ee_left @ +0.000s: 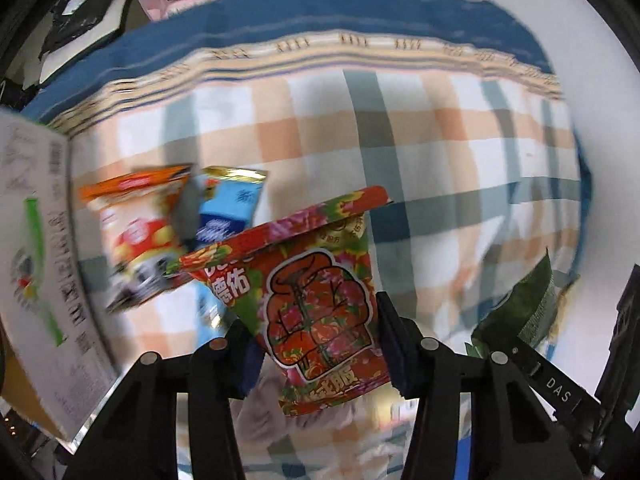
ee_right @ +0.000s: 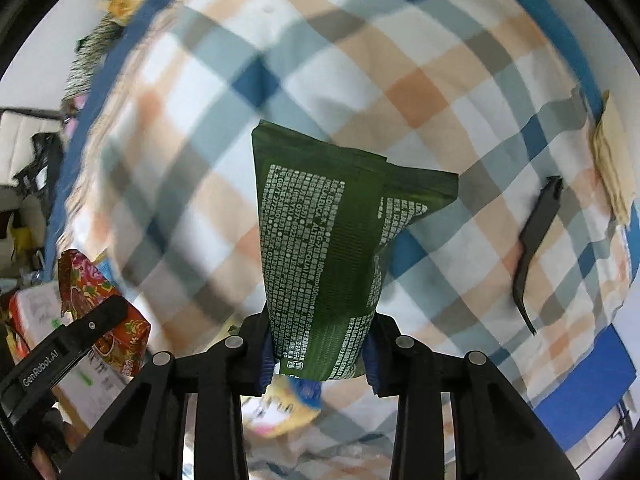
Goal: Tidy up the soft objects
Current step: 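Carry the candy bag with the left tool while the right tool carries the green bag into the box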
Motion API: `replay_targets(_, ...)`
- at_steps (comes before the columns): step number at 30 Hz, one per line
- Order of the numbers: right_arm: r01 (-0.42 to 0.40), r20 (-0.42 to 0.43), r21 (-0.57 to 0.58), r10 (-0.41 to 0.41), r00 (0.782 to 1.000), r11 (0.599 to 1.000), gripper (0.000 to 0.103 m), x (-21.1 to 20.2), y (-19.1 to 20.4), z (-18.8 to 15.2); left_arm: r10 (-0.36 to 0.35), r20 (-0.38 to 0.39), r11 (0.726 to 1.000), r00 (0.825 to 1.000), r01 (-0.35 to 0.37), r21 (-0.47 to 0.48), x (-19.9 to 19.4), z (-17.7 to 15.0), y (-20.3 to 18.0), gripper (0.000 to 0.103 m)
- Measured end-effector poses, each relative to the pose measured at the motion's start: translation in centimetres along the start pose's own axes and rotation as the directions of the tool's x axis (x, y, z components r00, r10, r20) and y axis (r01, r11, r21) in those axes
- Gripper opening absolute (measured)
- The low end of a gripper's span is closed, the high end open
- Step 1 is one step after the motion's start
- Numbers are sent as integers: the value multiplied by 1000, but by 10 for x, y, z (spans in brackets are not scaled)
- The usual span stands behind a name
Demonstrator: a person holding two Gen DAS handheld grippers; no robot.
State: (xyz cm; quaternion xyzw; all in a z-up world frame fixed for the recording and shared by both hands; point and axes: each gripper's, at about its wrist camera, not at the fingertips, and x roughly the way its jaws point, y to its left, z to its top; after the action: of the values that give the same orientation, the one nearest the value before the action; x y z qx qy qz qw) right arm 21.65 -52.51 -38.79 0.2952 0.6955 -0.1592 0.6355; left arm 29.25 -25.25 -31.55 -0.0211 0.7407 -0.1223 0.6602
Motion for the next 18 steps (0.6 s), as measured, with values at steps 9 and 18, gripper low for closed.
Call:
replay_targets(9,-116,25,-296,129,991,948,37,-70,95,-98,-121,115,990,986,128,-53,-90,-79,71,47)
replay_targets(18,-208,-37,-563,227,973,800,37,-98,260,-206,-69,229,973,971,116,-200,-156,-105,205,47)
